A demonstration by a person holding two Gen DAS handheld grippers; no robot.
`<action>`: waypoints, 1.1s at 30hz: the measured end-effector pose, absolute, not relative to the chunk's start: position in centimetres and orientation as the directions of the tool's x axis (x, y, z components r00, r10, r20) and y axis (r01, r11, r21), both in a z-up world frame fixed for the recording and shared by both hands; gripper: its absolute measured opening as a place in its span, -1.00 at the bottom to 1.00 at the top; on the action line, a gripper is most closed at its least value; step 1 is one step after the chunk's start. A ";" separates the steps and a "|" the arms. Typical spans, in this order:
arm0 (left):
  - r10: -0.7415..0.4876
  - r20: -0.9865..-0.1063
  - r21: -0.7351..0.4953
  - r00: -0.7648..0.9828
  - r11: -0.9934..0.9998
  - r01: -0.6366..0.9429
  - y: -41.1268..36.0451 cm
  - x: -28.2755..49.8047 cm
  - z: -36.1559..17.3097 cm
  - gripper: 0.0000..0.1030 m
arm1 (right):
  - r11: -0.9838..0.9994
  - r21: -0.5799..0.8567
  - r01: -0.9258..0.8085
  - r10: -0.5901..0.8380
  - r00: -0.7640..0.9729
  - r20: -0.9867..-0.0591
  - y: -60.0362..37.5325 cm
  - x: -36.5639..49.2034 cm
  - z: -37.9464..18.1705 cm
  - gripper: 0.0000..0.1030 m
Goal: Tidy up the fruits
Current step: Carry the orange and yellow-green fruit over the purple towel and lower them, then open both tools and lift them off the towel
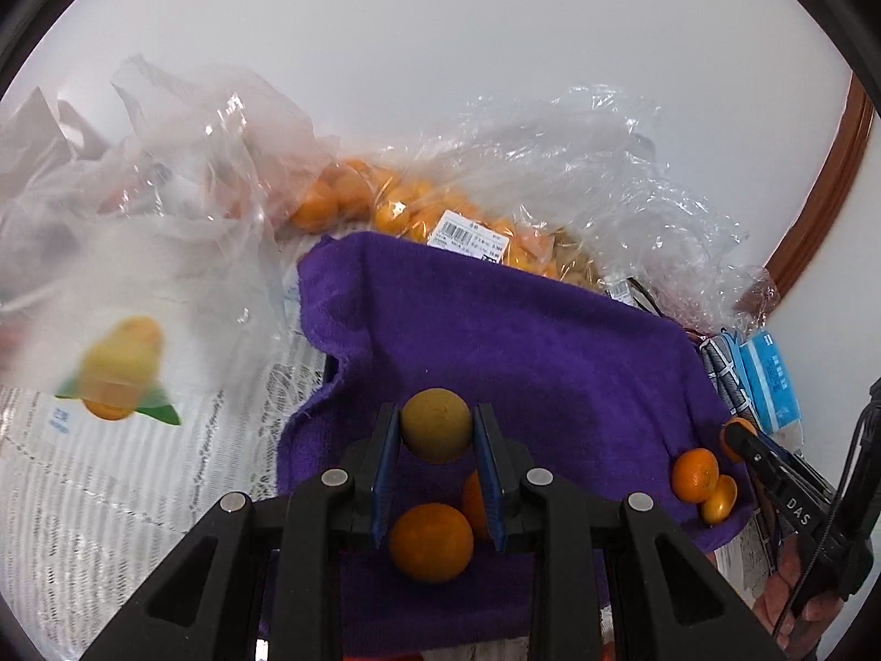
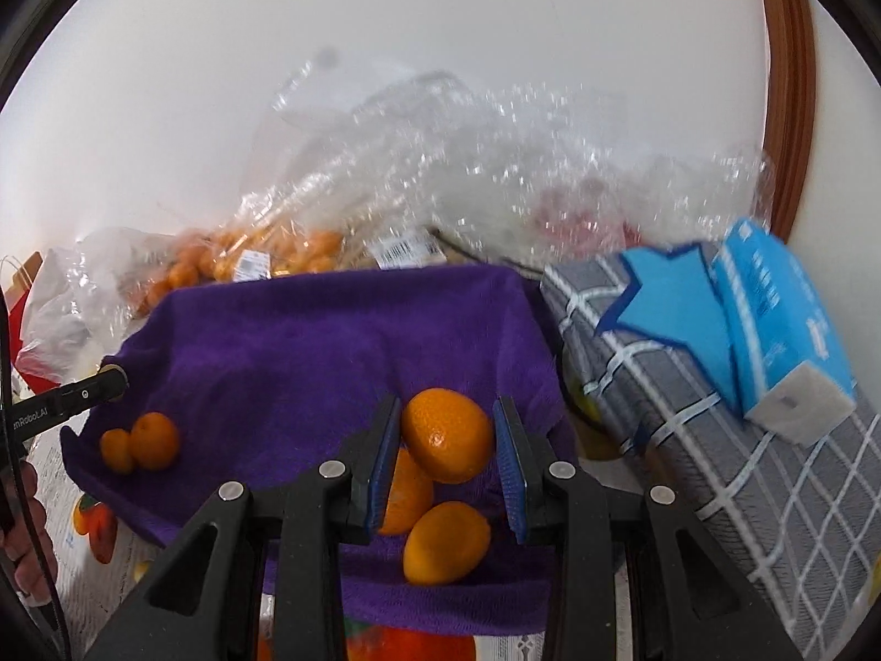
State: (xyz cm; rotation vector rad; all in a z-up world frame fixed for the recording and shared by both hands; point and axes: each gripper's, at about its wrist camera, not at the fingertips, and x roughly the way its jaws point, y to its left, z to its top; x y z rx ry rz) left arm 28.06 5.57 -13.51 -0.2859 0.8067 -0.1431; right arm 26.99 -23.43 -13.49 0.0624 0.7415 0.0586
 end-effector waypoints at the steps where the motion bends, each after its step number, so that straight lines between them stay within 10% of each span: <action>1: -0.242 -0.683 -0.311 0.689 0.950 0.026 5.5 28.0 -13.7 -0.50 | 0.997 0.075 -0.028 0.072 0.736 -0.673 -23.4 27.1 -13.7 -0.35; 22: -0.207 -0.674 -0.242 0.709 0.969 0.052 4.2 27.7 -15.1 -0.49 | 0.994 0.111 -0.004 0.078 0.737 -0.671 -24.2 26.6 -15.3 -0.34; 33: -0.246 -0.591 -0.236 0.768 0.963 0.127 3.7 24.6 -11.9 -0.01 | 1.000 0.010 0.014 -0.005 0.812 -0.584 -22.1 22.4 -12.0 0.04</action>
